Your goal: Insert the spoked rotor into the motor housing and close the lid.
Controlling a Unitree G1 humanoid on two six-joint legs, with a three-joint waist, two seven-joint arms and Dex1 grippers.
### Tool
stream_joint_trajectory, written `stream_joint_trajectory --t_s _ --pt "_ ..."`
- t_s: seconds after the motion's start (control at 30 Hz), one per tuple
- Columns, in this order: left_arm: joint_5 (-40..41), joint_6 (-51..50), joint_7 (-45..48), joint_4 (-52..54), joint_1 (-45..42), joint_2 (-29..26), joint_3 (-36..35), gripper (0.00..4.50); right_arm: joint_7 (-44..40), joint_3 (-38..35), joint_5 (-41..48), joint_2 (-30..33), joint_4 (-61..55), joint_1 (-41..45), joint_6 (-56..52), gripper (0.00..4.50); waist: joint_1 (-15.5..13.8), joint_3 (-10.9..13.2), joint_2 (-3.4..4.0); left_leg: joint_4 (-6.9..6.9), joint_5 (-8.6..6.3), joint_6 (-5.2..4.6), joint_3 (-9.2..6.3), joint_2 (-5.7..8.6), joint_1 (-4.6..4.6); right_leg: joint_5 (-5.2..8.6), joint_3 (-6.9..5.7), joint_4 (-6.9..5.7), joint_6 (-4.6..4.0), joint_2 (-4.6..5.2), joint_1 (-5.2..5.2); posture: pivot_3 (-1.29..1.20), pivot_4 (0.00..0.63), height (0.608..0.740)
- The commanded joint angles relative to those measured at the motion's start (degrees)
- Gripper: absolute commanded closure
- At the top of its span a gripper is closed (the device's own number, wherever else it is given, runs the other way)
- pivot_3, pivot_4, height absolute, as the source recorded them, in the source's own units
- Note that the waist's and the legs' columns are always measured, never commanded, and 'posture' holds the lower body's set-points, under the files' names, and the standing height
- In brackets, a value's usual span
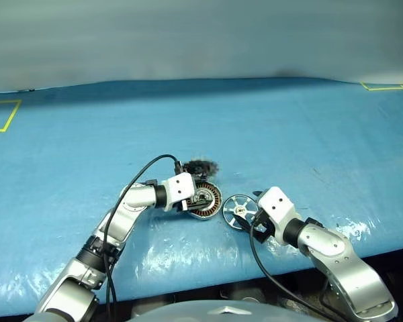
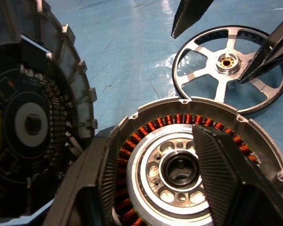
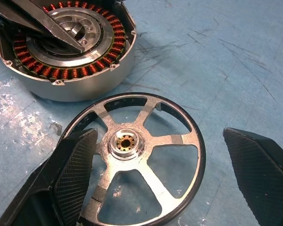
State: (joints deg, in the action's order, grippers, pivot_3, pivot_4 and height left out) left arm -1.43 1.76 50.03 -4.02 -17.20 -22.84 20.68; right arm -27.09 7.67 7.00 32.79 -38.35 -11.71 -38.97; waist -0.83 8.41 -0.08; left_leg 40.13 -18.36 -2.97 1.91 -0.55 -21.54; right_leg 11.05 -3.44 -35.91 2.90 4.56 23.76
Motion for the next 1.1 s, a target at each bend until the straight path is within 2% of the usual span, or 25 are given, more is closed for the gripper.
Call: stream_joint_trajectory --t_s 0.03,0.17,0.27,0.4,0.5,0.7,0.87,0.9,1.1 --pt "1.76 -0.39 0.91 2.58 1.22 -1.32 -1.42 1.21 -0.02 -0.85 0.31 -0.44 -0.87 0.86 1.38 0.0 0.09 0.0 0.0 0.0 0.0 -0.01 0.0 0.0 0.0 0.0 0.0 0.0 0.0 0.0 0.01 0.0 0.15 0.74" --pt "7.79 -2.04 3.93 8.05 3.17 -2.68 -3.49 1.21 -0.58 -2.13 2.14 -1.82 -1.56 1.58 1.66 0.0 0.16 0.01 0.01 0.0 0.01 0.01 0.01 -0.05 -0.01 0.02 0.01 -0.02 -0.03 -0.02 0.04 0.0 0.15 0.74" --pt "13.75 -4.65 7.87 14.5 6.7 -6.13 -5.65 1.21 -1.67 -2.34 2.95 -1.72 -1.86 2.66 2.15 0.0 0.12 0.01 0.01 0.0 0.02 0.03 0.0 -0.06 -0.03 0.02 0.01 -0.01 -0.03 0.0 0.05 0.0 0.15 0.74" --pt "15.61 -6.0 7.75 18.38 9.64 -8.59 -7.41 1.21 -2.85 -1.98 4.46 -2.02 -2.09 4.53 2.66 0.0 0.14 0.02 0.03 0.0 0.07 0.14 0.01 -0.06 -0.02 0.15 0.04 0.0 -0.25 0.01 0.05 0.0 0.15 0.74" --pt "15.89 -6.08 5.03 19.19 11.55 -8.1 -9.27 1.16 -4.09 -0.14 5.24 -2.39 -1.48 6.53 2.95 0.62 -0.03 0.02 0.02 0.0 0.01 0.02 0.0 -0.04 -0.02 0.15 0.02 0.0 -0.25 0.01 0.02 0.0 0.15 0.74" --pt "14.11 -2.77 -0.52 18.3 16.94 -6.23 -11.38 1.16 -6.36 6.96 4.02 -4.31 3.29 12.78 5.06 2.61 0.53 0.02 0.02 -0.01 0.06 0.12 0.04 -0.05 0.01 0.14 0.06 -0.02 -0.25 -0.02 0.04 0.0 0.15 0.74" --pt "14.47 -2.01 -1.19 18.22 19.81 -5.61 -11.38 1.16 -8.09 10.46 3.75 -5.3 6.77 16.99 6.04 4.29 0.41 0.03 0.0 -0.01 0.05 0.1 0.01 -0.03 0.0 0.14 0.02 -0.01 -0.26 0.01 0.03 0.0 0.15 0.74" --pt "14.9 -2.31 -1.53 18.12 20.26 -5.34 -11.58 1.16 -8.31 10.95 3.59 -5.38 7.39 17.61 6.12 4.48 0.44 0.03 0.01 -0.01 0.06 0.11 0.01 -0.03 0.0 0.14 0.02 -0.01 -0.26 0.01 0.03 0.0 0.15 0.74" --pt "13.34 -0.24 -4.2 17.24 22.29 -4.22 -12.2 1.16 -9.38 13.43 2.58 -5.89 10.86 20.21 6.64 4.48 0.55 0.03 0.0 -0.01 0.08 0.15 0.01 -0.03 0.0 0.14 0.02 0.0 -0.26 0.01 0.04 0.0 0.15 0.74"
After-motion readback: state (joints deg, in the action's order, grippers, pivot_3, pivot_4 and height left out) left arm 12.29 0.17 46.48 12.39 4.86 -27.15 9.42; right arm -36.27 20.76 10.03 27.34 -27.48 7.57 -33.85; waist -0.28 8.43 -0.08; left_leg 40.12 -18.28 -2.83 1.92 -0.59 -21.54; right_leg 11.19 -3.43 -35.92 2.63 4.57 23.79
